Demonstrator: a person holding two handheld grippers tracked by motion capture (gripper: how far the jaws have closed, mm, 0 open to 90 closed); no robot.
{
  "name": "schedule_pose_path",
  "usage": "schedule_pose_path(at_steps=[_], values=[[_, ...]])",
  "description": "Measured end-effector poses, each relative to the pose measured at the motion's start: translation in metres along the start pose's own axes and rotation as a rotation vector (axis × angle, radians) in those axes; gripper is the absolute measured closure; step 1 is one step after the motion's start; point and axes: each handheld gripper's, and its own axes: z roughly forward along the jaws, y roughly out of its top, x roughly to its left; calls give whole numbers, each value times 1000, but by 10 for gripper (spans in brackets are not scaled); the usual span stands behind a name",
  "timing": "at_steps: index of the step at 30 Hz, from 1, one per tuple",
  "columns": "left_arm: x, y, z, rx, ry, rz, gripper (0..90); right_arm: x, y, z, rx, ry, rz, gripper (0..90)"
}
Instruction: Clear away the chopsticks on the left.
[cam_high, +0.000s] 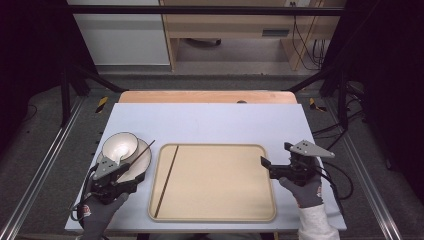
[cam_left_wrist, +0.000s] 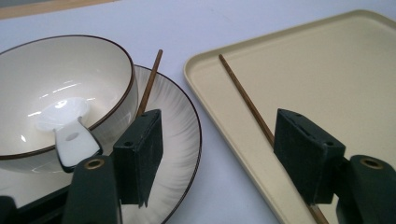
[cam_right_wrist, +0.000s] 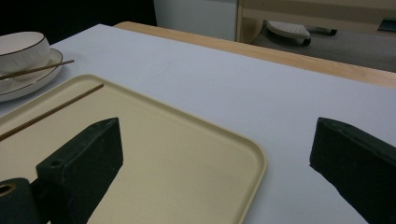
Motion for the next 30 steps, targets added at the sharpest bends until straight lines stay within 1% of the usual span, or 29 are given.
schedule_pose_path(at_steps=[3, 4, 7, 8, 9, 10, 11, 12, 13, 14, 15, 16, 18, 19, 21, 24, 26, 27, 30], values=[[2, 0, -3, -10, -4, 3, 330, 1, 0, 1, 1, -1, 0, 29], [3, 0, -5, -22, -7, 11, 334, 1, 0, 1, 3, 2, -2, 29], [5, 1, -6, -22, -3, 20, 334, 1, 0, 2, 6, 0, -3, 29], [7, 2, -7, -21, 6, 31, 335, 1, 0, 2, 6, 1, -5, 30], [10, 3, -9, -12, 35, 51, 335, 1, 0, 2, 6, 0, -5, 30], [10, 3, -9, -12, 35, 51, 337, 1, 0, 2, 6, 0, -5, 30], [13, 2, -12, -5, 57, 52, 339, 1, 0, 2, 8, 1, -4, 30], [13, 2, -12, -5, 57, 52, 343, 1, 0, 2, 8, 1, -4, 30], [14, 0, -14, -6, 53, 41, 343, 1, 0, 3, 10, 0, -4, 30], [15, -1, -16, -4, 60, 42, 348, 1, -1, 3, 9, 0, -4, 30], [15, -3, -17, 9, 61, 50, 356, 1, -1, 3, 11, 0, -7, 30], [15, -3, -17, 9, 61, 50, 357, 1, -1, 3, 11, 0, -7, 30], [14, -6, -17, 29, 75, 53, 363, 2, -1, 3, 12, -1, -8, 31], [14, -7, -16, 28, 76, 49, 363, 2, -1, 3, 12, -1, -8, 31], [16, -11, -16, 56, 76, 43, 373, 1, -1, 2, 11, -2, -6, 31], [18, -14, -17, 59, 81, 41, 381, 1, -1, 2, 10, -2, -6, 30], [18, -15, -19, 65, 83, 44, 378, 1, 0, 2, 9, -1, -5, 30], [18, -16, -19, 71, 82, 51, 378, 1, 0, 2, 10, -4, -8, 30], [19, -17, -18, 78, 81, 44, 381, 1, 0, 2, 10, -5, -7, 30]])
